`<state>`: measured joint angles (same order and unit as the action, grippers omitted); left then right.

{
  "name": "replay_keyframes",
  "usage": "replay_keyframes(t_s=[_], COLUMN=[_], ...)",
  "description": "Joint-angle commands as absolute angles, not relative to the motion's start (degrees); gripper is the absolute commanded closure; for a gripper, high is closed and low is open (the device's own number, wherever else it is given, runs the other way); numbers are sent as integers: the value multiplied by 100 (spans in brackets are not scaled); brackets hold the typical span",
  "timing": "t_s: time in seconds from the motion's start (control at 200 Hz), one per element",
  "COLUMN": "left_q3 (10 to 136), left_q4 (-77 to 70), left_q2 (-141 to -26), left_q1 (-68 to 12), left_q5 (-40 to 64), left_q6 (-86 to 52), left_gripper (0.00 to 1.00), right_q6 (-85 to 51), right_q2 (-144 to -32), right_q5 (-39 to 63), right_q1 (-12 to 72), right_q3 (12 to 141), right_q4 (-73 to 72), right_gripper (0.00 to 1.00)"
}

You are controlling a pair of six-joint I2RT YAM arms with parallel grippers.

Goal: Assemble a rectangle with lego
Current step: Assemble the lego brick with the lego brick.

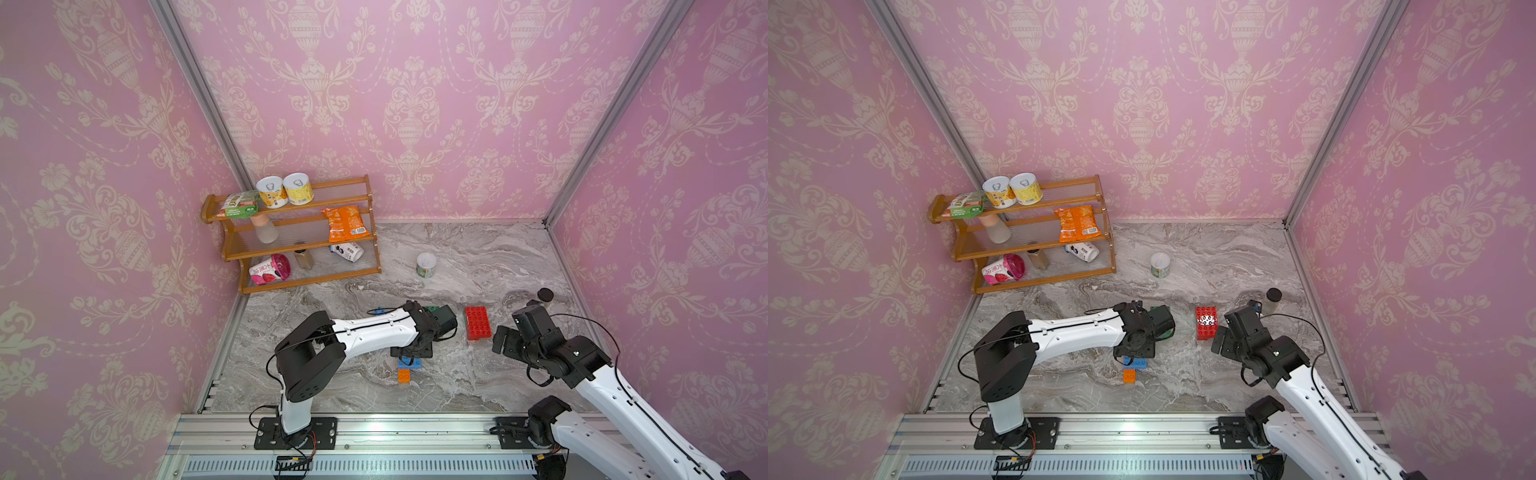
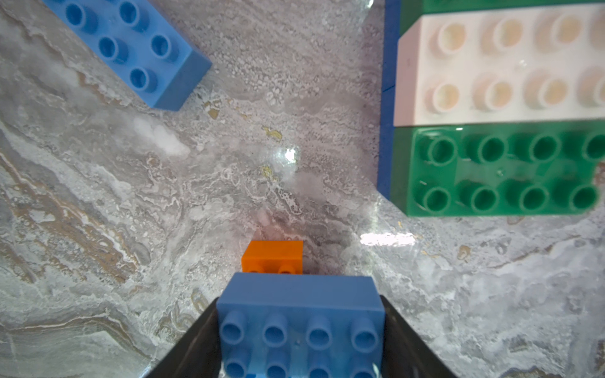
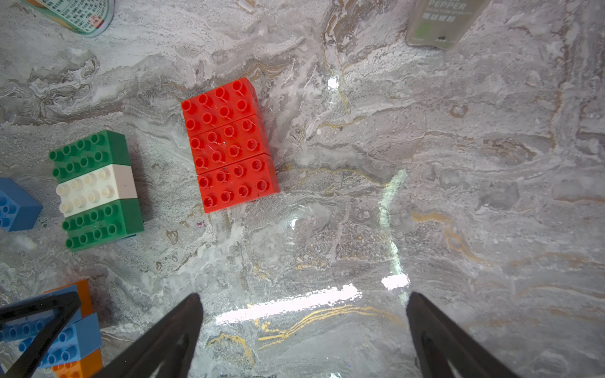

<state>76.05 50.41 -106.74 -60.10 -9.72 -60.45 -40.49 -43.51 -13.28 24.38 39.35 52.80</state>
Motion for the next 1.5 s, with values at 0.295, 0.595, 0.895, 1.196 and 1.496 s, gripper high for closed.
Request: replay_keyframes(t_s=[0.295, 0.595, 0.895, 1.196, 1.496], left_q3=[7688, 7691, 7781, 7857, 7710], left_q4=[5071, 5039, 5040, 5167, 5130], left_q2=[-10907, -10980, -10945, -10776, -10810], left_q1=[-5972, -5976, -5975, -5976, -5983], left_q5=[-865, -783, -800, -913, -836], left_q6=[-5872, -5852, -5806, -5786, -5867], left_gripper=[83, 83, 84, 84, 84], right_q6=[-4008, -4013, -4013, -4004, -4008], right_q2=[-4300, -4290, -4312, -4324, -4289], right_q5=[-1349, -1346, -1352, -1350, -1340], right_q1=[2406, 2398, 2399, 2395, 2386], right_q3=[3825, 3829, 3814, 3814, 3814], right_q4=[5211, 5221, 5207, 5202, 5208], right_gripper=[0, 0, 0, 0, 0])
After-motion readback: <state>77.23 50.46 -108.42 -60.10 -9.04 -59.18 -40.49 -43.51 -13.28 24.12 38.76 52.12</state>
